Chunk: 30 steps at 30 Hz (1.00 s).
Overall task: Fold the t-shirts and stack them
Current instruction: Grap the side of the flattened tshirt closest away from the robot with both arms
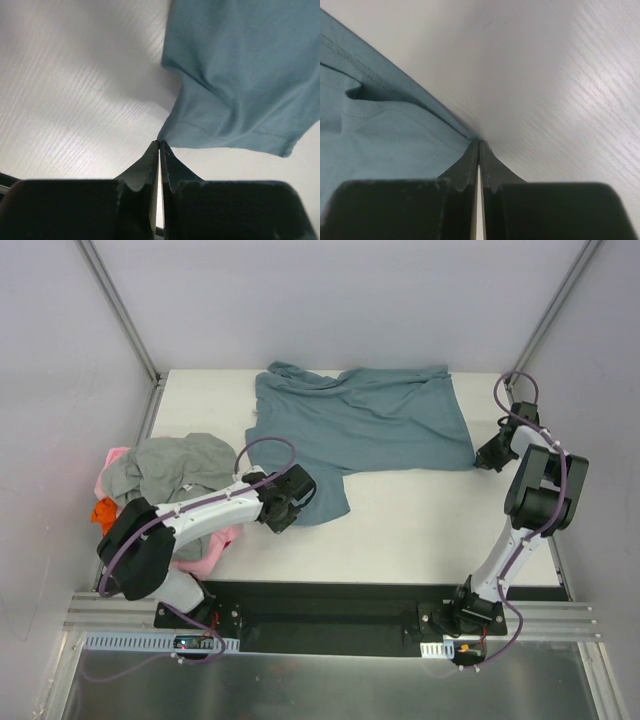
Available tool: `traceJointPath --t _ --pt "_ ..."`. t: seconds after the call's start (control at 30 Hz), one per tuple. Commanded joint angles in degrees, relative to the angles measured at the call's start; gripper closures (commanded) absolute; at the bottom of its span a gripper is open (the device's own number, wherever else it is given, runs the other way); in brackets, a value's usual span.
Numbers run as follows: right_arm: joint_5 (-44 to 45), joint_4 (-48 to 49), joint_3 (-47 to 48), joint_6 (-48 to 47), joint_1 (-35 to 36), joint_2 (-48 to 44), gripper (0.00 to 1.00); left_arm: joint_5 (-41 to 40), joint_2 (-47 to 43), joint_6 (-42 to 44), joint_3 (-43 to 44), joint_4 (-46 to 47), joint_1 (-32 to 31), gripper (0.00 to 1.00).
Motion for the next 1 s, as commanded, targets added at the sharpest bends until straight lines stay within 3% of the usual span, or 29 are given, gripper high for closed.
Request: traceJointPath --t 0.0,0.23,0.6,0.97 --pt "1.8 -2.5 -2.1 -1.2 -0.7 -4.7 0.99 -1.3 -5.2 3.6 2.3 -3.2 0.1 1.0" --pt "4.0 -3.7 -7.2 -2.4 -2.4 -9.9 0.99 -3.7 -10.0 -2.9 1.1 -8.7 -3.7 1.0" --pt "3.7 -3.3 -13.4 -1.2 -3.0 -16.8 0.99 -5.7 -12.1 -4.9 1.7 -10.7 -7.4 1.0" --pt "3.7 -3.8 -12.8 -1.8 -3.0 -16.6 0.99 -8.2 -10.8 -4.9 3.4 -11.4 -9.0 1.0"
